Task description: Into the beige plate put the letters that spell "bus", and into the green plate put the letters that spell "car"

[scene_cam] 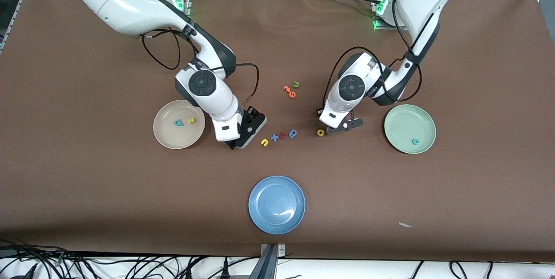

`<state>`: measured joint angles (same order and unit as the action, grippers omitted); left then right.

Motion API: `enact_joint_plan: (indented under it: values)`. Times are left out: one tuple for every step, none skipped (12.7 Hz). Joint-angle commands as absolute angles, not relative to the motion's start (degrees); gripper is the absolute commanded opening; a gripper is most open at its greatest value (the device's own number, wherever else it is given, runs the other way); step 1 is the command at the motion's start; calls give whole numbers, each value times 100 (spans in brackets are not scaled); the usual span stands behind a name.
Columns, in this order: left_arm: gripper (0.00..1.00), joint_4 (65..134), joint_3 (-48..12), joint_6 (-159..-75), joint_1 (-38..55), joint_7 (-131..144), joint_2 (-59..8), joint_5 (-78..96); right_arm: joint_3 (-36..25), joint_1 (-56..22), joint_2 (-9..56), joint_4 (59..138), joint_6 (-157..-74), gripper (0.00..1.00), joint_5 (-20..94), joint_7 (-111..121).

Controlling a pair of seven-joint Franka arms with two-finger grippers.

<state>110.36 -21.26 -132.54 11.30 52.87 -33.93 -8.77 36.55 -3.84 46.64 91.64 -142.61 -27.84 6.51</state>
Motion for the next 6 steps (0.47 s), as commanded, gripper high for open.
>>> enact_joint_plan:
  values:
    - [22,11153,-2136,-13131,1160,5466,-3252,-984,3709,-501,5131,8939,-14711,94,-2900,1324]
    - [23,11188,-2144,-13131,1151,5502,-3252,-984,3709,-518,5263,8930,-14878,87,-2892,1875]
    - [25,11215,-2188,-13122,1134,5528,-3252,-932,3700,-501,5265,8938,-14862,83,-2892,2229]
    - [26,11267,-2215,-13131,1116,5537,-3252,-906,3700,-475,5265,8956,-14810,82,-2892,2537]
    - [27,11268,-2215,-13131,1108,5537,-3252,-897,3700,-457,5273,8930,-14662,82,-2892,2836]
    - [30,11268,-2215,-13131,1116,5563,-3261,-888,3674,-457,5273,8921,-14599,83,-2892,2995]
